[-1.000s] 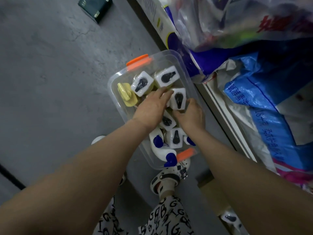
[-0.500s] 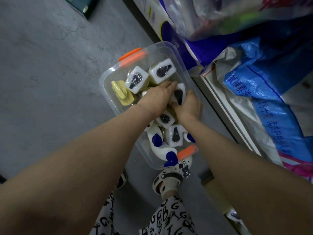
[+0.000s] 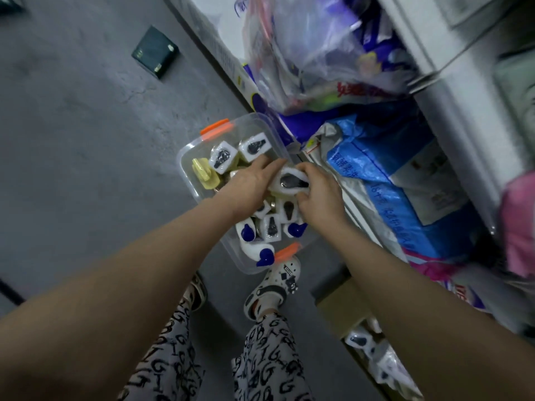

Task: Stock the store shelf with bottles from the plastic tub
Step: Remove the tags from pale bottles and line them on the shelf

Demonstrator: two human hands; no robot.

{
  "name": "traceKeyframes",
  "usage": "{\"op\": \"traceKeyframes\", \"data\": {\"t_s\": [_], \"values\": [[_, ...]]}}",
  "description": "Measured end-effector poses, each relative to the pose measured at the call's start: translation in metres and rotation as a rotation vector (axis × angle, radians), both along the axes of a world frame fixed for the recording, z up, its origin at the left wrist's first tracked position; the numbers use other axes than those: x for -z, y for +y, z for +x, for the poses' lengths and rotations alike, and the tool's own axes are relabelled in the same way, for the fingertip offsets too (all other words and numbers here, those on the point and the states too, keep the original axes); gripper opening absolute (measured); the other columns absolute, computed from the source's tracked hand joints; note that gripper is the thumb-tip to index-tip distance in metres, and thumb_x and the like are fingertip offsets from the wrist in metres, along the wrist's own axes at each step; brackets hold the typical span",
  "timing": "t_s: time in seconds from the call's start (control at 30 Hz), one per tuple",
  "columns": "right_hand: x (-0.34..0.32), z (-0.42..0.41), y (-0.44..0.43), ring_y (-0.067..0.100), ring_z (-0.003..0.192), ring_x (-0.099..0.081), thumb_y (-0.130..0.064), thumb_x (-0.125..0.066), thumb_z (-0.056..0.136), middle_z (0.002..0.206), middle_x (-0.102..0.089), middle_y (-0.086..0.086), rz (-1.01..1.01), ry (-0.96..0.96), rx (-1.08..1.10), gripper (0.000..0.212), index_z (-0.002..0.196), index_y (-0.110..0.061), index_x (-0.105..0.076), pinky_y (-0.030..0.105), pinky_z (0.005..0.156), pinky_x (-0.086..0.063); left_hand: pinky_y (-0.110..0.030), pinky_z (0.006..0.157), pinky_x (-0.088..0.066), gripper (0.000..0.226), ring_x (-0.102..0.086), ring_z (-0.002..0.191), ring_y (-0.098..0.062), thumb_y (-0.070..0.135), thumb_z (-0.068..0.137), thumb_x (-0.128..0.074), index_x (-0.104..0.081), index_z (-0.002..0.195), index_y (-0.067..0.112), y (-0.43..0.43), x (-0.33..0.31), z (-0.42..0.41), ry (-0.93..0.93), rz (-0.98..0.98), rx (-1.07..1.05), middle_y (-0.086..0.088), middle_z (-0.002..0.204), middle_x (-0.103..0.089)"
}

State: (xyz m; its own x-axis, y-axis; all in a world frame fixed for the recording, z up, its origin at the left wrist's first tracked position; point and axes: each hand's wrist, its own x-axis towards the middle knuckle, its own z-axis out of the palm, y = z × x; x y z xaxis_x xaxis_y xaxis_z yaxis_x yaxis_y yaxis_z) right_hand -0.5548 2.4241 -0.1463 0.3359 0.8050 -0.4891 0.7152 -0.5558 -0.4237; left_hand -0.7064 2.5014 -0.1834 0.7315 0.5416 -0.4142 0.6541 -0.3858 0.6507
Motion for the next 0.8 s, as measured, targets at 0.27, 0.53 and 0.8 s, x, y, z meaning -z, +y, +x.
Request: {"op": "traceKeyframes", "data": {"t_s": [0.27,0.53,0.8], "values": [[-0.119,-0.009,-0.009,0.028,0.124,-0.045,0.008,-0.059,0.086,0.131,-0.058,0.009,0.053,-0.022,-0.083,0.051,0.132,-0.012,-0.057,0.03,0.101,-0.033,-0.038,0.098,-0.043,0.066,-0.053,0.119,-0.03,0.012,0.082,-0.074,-0.045,0.14,0.009,-0.013,-0.131,-0.013,-0.071,-0.054,-0.089,-0.015,0.134,-0.051],[-0.245,-0.011,-0.017,0.023,0.109,-0.056,0.003,-0.067,0.081,0.12,-0.061,0.005,0.114,0.136,0.016,0.048,0.127,-0.012,-0.062,0.022,0.087,-0.035,-0.025,0.088,-0.034,0.064,-0.051,0.118,-0.025,0.029,0.079,-0.081,-0.054,0.134,0.013,-0.013,-0.243,-0.023,-0.149,0.074,-0.119,-0.01,0.129,-0.052],[-0.367,-0.012,-0.013,0.021,0.11,-0.063,0.001,-0.068,0.076,0.121,-0.065,0.002,0.265,0.479,0.251,0.055,0.118,-0.034,-0.061,0.032,0.096,-0.053,-0.03,0.097,-0.049,0.048,-0.062,0.112,-0.014,0.025,0.085,-0.076,-0.055,0.127,0.018,0.015,-0.364,-0.028,-0.375,-0.196,-0.145,0.004,0.119,-0.066]]}}
